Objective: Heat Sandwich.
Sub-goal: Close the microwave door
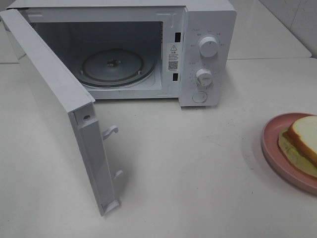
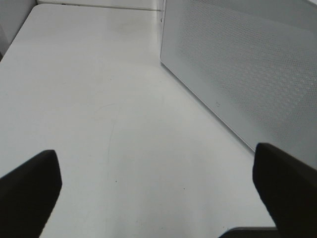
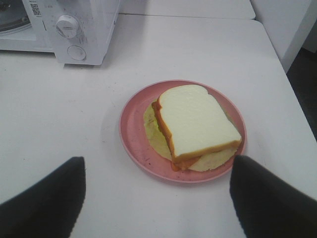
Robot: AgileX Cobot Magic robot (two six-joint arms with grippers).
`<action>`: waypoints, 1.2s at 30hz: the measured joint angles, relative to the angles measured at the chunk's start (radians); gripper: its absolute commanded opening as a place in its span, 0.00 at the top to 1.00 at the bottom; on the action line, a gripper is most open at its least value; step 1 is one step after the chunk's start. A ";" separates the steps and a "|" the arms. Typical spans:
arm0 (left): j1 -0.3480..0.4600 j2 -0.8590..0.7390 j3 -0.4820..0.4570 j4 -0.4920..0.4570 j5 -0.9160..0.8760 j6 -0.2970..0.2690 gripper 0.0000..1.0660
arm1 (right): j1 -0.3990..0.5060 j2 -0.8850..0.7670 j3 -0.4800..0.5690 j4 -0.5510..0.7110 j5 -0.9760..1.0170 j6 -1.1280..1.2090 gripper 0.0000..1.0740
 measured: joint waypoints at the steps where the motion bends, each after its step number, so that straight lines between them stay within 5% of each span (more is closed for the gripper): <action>1: 0.000 0.005 0.000 0.000 0.000 0.000 0.09 | 0.000 0.000 0.000 0.000 0.000 0.000 0.30; 5: 0.000 0.038 -0.002 -0.001 -0.003 0.000 0.11 | 0.000 0.000 0.000 0.000 0.000 0.000 0.30; 14: 0.000 0.238 -0.018 0.008 -0.040 0.000 0.35 | 0.000 0.000 0.000 0.000 0.000 0.000 0.30; 23: 0.000 0.441 -0.023 0.008 -0.150 0.000 0.67 | 0.000 0.000 0.000 0.000 0.000 0.000 0.30; 29: 0.000 0.579 -0.022 0.008 -0.293 0.000 1.00 | 0.000 0.000 0.000 0.000 0.000 0.000 0.30; 36: 0.000 0.716 -0.022 0.008 -0.443 0.000 1.00 | 0.000 0.000 0.000 0.000 0.000 0.000 0.30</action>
